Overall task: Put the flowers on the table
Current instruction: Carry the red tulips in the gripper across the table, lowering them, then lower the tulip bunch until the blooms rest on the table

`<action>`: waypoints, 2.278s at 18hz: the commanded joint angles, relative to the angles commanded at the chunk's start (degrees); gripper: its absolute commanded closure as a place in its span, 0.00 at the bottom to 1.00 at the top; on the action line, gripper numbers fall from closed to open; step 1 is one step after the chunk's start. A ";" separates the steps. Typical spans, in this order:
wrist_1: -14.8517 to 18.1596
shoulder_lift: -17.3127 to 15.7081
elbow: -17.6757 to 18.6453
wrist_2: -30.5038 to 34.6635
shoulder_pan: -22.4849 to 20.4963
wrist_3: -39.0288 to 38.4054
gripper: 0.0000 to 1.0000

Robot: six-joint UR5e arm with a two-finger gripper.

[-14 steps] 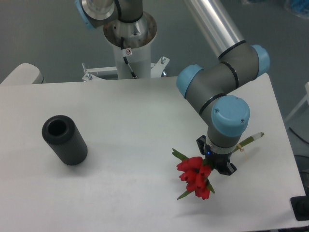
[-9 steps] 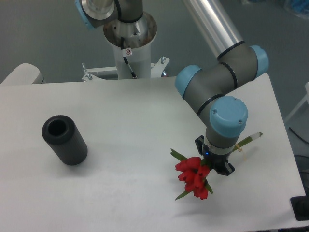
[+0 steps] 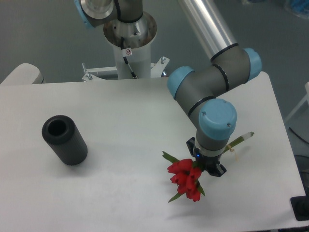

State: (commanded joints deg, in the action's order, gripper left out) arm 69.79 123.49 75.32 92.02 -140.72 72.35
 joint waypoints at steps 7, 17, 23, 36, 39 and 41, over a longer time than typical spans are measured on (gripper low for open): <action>-0.18 0.53 0.62 -0.17 4.40 -11.16 1.00; -1.40 2.63 1.06 -0.88 9.32 -22.78 0.91; -1.85 3.34 0.88 -0.88 10.47 -23.66 0.58; -4.75 2.90 0.45 -0.79 9.85 -20.76 0.00; -4.92 2.20 0.53 -0.35 8.72 -14.37 0.00; -4.92 1.59 0.71 -0.44 7.14 -11.45 0.00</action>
State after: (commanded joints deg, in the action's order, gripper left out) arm 64.86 125.07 76.02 91.58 -133.58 60.90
